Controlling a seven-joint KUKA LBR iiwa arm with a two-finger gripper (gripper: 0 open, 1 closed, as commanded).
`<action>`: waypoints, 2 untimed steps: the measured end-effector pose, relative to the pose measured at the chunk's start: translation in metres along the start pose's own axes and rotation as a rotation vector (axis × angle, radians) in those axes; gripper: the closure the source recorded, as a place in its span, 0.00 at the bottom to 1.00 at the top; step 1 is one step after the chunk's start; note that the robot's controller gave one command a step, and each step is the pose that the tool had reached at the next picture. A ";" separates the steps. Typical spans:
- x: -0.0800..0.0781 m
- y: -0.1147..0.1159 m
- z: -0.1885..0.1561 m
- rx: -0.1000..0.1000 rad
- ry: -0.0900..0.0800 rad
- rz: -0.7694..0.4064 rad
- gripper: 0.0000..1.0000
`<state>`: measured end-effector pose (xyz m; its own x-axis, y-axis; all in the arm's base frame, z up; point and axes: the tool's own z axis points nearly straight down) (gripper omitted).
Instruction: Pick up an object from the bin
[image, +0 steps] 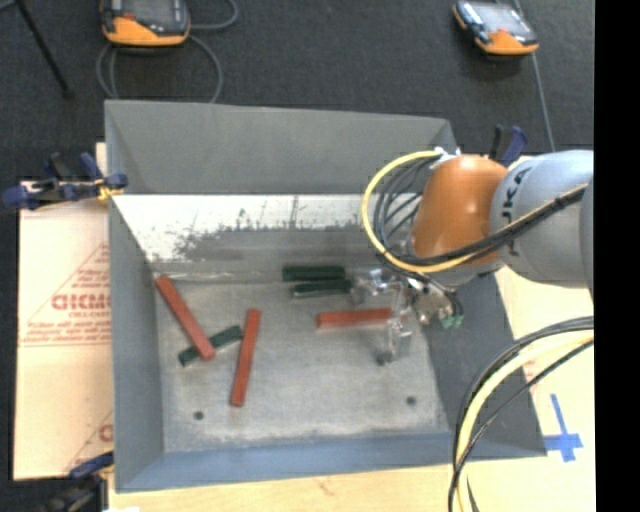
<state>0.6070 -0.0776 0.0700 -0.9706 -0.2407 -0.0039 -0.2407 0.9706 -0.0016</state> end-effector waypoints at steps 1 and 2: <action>-0.002 -0.001 -0.002 0.001 -0.004 0.000 0.00; -0.002 -0.001 -0.002 0.001 -0.004 0.000 1.00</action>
Offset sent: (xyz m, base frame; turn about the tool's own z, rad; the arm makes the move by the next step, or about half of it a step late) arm 0.0000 0.0000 0.0000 0.0000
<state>0.6090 -0.0781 0.0717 -0.9706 -0.2404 -0.0078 -0.2404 0.9707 -0.0029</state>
